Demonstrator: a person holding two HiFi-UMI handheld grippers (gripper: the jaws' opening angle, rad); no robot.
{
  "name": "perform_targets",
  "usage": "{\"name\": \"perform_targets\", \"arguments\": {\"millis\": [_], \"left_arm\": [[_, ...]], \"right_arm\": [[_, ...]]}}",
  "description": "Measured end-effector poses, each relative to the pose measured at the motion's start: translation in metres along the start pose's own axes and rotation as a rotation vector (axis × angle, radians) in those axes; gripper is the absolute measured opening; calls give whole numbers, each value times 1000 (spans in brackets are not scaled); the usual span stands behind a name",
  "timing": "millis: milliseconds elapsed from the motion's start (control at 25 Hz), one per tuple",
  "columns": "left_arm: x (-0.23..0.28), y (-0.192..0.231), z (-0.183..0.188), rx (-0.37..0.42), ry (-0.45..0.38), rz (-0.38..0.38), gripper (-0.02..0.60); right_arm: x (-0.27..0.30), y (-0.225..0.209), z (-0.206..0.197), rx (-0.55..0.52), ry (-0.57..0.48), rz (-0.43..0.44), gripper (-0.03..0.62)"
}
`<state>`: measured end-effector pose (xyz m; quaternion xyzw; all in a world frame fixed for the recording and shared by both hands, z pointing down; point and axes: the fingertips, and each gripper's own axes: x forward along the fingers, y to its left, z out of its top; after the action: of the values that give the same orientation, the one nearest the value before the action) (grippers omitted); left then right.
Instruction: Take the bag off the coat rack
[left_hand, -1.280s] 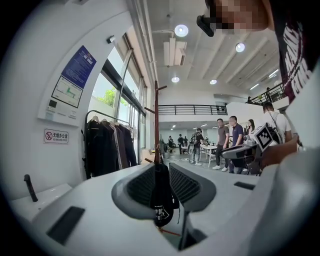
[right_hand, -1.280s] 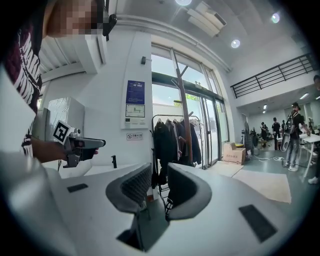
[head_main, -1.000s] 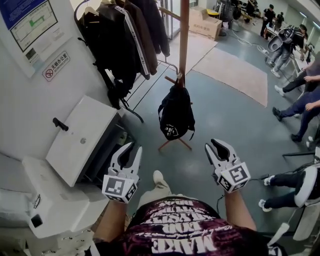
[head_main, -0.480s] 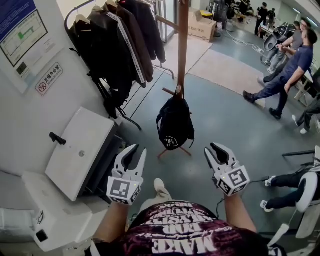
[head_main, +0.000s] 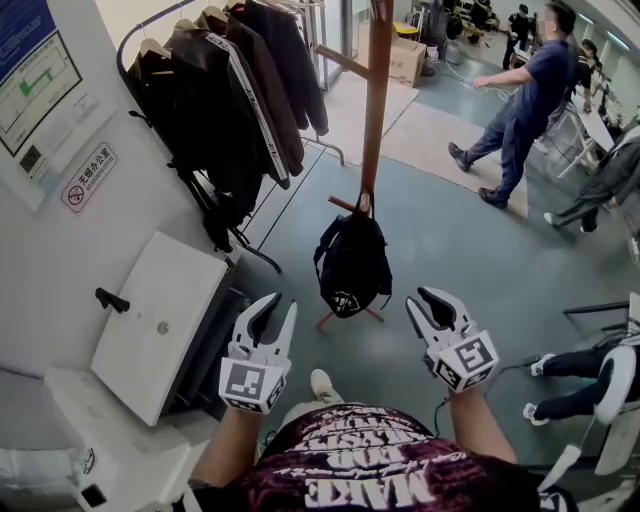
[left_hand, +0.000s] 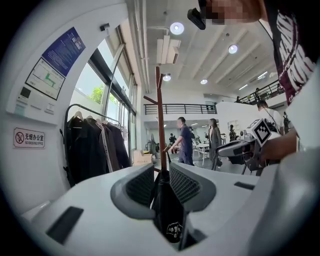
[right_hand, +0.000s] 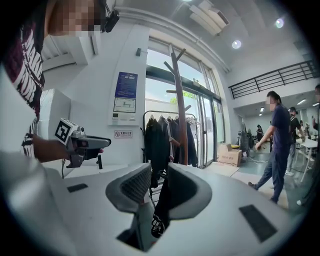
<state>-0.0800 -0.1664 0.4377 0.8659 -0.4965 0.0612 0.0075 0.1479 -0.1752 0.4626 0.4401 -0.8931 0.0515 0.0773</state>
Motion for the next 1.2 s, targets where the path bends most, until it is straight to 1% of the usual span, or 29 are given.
{"name": "perform_targets", "arguments": {"millis": [240,440,640,760,920,1040,1200], "left_arm": [[27,25,4,-1,-11,-25,84],[45,39,7,9,-15,-68,84],[59,52,7,20,-18,-114,84],[67,59,8,21,-22,-130,84],[78,62,9,11,-28,-150,84],[91,61,4,6,-13,-167,84],[112,61,4,17,-14,-177,84]], "right_arm": [[28,-10,9,-1,-2,-29,110],[47,-13,12,2,3,-59,110],[60,-15,18,7,-14,-98,110],[68,-16,18,27,-20,-115,110],[79,-15,18,21,-3,-113,110],[88,-20,15,26,11,-108,114],[102,-30,13,27,14,-95,118]]}}
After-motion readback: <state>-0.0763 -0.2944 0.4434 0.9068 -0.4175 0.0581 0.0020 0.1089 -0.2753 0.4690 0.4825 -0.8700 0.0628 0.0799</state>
